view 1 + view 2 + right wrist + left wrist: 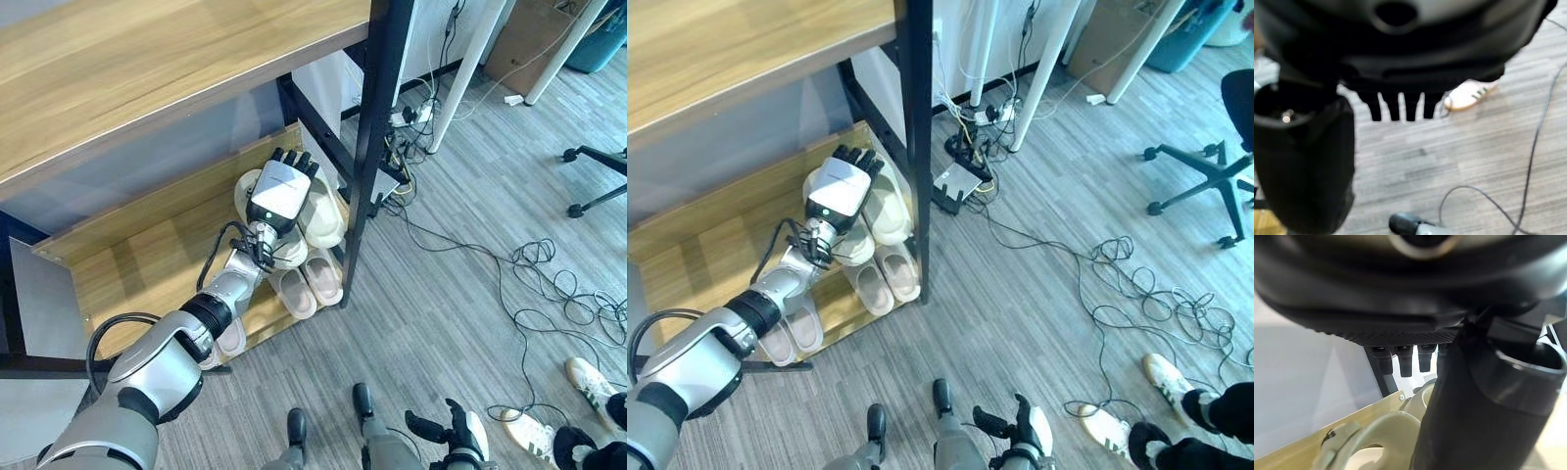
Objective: Arrange the slippers neatly on the shoe rack.
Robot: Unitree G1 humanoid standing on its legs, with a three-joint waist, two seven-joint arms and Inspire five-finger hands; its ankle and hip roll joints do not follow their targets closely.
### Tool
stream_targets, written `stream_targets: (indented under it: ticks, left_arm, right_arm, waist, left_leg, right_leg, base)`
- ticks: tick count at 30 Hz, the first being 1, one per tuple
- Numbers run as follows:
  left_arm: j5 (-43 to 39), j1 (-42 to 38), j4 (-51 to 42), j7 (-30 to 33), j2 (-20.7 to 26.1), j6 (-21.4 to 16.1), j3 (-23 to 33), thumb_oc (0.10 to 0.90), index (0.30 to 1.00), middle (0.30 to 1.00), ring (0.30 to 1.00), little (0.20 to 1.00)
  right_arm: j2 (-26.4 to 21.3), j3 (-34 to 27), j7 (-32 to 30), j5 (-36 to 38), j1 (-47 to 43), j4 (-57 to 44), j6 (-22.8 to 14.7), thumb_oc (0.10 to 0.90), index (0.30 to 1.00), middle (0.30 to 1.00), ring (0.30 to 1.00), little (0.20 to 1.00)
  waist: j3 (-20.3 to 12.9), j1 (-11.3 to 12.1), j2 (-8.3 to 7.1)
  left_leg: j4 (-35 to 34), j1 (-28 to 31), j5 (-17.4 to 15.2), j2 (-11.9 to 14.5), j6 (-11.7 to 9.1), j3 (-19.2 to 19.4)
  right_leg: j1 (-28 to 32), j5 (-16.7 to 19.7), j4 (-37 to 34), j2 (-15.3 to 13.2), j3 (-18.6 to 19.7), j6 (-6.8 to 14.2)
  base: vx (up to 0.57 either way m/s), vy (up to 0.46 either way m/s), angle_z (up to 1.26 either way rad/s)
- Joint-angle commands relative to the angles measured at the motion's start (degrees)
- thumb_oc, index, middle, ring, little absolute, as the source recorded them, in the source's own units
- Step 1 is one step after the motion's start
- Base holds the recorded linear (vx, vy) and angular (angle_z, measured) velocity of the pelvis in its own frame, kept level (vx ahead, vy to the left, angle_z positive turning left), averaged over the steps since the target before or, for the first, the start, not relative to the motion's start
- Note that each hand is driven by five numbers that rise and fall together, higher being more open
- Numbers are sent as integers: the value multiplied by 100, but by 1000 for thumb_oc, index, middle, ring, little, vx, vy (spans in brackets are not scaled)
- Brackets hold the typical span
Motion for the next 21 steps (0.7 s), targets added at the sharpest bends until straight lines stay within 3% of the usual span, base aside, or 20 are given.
stream_targets:
  ticks: [1, 9, 21]
  left_arm:
    - [99, -912, 296, 250, 224, 122, 425, 800, 900, 900, 900, 900]
    - [103, -808, -302, 392, 606, 108, 627, 800, 900, 900, 900, 900]
    - [184, -128, -931, 183, 636, 135, 1143, 800, 900, 900, 900, 900]
  right_arm:
    - [-203, -141, -103, 125, 114, -44, -121, 800, 900, 900, 900, 900]
    - [-122, -184, -47, 216, 133, -108, -152, 800, 900, 900, 900, 900]
    - [-37, -277, 22, 298, 117, -280, -103, 800, 900, 900, 900, 900]
  waist:
    - [-12, 28, -152]
    - [-49, 76, -146]
    - [-46, 160, -139]
  left_leg:
    - [12, 134, -578, -279, 167, 47]
    - [12, 161, -590, -285, 159, 13]
    - [12, 193, -589, -298, 157, -40]
  right_leg:
    - [369, -810, 31, -43, 145, 422]
    - [419, -837, 31, -47, 111, 418]
    - [462, -861, 31, -64, 39, 396]
  base:
    - [0, 0, 0]
    - [0, 0, 0]
    - [0, 0, 0]
